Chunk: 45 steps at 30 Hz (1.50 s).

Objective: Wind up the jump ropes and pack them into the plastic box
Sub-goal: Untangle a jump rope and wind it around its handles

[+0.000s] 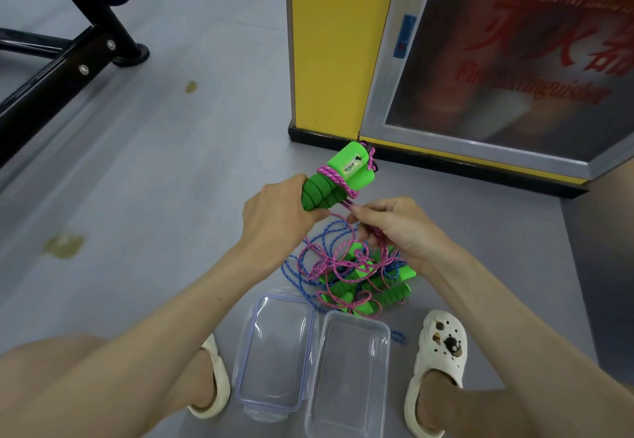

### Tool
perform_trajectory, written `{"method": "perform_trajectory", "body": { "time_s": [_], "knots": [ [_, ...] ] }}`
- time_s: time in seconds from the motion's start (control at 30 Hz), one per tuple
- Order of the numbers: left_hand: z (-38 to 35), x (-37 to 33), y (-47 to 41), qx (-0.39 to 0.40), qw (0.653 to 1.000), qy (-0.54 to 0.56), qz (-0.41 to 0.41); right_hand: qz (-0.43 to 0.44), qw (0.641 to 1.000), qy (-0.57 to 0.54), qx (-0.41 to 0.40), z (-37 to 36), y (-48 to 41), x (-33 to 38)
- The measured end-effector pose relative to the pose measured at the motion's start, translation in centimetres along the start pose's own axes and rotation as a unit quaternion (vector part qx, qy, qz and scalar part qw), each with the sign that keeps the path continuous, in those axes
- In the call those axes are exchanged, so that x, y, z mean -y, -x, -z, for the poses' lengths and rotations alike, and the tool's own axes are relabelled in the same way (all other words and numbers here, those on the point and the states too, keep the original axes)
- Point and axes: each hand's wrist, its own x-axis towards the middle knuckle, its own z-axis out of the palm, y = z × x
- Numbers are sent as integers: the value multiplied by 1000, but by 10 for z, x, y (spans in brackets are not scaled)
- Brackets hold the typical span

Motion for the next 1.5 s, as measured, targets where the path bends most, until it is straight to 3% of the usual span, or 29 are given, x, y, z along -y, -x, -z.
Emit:
{"method": "perform_trajectory", "body": {
  "time_s": [0.23,0.43,0.63,0.7,0.8,0.87,0.97,1.1,1.17,1.4,1.5],
  "knots": [
    [-12,-1,9,-68,989,-114,-60,8,1000,-22,10,-7,-1,0],
    [-27,-2,14,-182,945,-240,-132,-25,996,-80,34,-16,0,3],
    [-47,-3,16,-216,938,-181,-201,-12,998,-50,-46,-11,-1,-2],
    [-47,-4,17,-170,958,-120,-196,-8,997,-59,-58,-7,-3,-1],
    [-28,-7,13,23,993,51,-106,8,995,-78,-62,1,-5,2],
    [-15,-8,7,117,974,190,-42,22,996,-69,-46,5,-5,3],
    [-4,-3,4,184,906,380,38,28,996,-82,16,5,-1,2],
    [-2,1,12,364,744,550,104,36,993,-100,53,6,0,2],
    [-1,1,13,374,725,570,103,35,994,-99,43,6,-2,1],
    [1,1,9,298,773,549,108,51,997,-38,-32,5,-4,0],
    [1,2,7,268,788,541,117,57,998,-6,-24,6,-4,1]
  ]
}}
